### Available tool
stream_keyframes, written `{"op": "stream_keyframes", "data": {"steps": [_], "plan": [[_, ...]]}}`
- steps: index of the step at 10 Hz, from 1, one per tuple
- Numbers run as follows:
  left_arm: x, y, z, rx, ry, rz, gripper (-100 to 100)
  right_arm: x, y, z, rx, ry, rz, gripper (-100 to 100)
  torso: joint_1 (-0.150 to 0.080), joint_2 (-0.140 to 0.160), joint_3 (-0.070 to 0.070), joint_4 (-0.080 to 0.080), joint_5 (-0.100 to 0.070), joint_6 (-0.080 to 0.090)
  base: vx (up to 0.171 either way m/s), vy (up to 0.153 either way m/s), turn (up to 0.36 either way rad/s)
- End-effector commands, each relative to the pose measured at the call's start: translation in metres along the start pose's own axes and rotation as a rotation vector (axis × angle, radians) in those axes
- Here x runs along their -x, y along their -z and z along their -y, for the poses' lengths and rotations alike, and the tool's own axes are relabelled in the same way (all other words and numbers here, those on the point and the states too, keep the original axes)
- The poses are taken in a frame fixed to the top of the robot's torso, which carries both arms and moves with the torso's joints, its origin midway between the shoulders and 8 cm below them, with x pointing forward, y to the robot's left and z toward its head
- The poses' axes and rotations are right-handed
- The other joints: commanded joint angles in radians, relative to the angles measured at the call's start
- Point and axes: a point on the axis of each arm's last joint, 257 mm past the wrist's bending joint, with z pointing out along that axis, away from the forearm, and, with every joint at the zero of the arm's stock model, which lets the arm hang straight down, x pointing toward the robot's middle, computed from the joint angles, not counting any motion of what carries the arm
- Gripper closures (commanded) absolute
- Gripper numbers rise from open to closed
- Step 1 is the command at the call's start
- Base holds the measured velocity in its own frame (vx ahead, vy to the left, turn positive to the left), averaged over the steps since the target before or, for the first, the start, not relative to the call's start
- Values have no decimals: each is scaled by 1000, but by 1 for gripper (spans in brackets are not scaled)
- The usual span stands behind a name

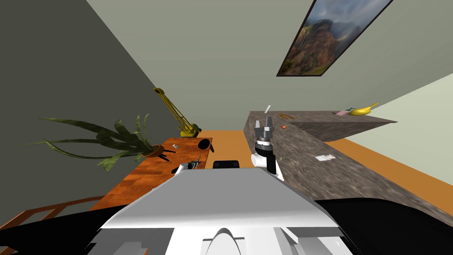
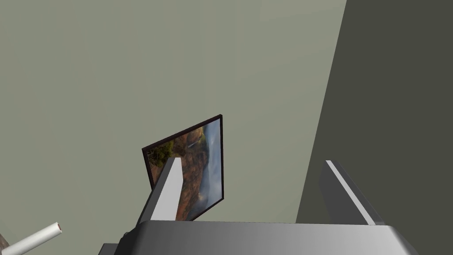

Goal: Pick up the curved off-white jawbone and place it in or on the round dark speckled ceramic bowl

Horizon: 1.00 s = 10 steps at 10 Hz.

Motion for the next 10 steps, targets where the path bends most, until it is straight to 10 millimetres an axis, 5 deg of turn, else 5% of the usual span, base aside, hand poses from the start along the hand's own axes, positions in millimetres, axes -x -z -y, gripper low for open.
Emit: {"op": "stream_keyframes", "data": {"steps": [1, 2, 3, 4, 10], "plan": [[2, -2, -3, 10, 13, 7, -100, 0, 0, 0, 0, 0, 0, 0, 0, 0, 0, 0, 0, 0, 14, 20, -4], [1, -1, -2, 7, 10, 4, -100, 0, 0, 0, 0, 0, 0, 0, 0, 1, 1, 0, 0, 0, 5, 9, -3], [1, -1, -2, 7, 10, 5, 0, 0, 0, 0, 0, 0, 0, 0, -1, 2, 1, 0, 0, 0, 0, 0, 0], [2, -8, -20, 9, 6, 4, -100, 0, 0, 0, 0, 0, 0, 0, -2, 2, 1, 1, 0, 0, 25, 67, 40], [1, -21, -64, 14, -4, 3, -100, 0, 0, 0, 0, 0, 0, 0, 4, 1, 1, 0, 1, 0, 19, 87, 18]]}}
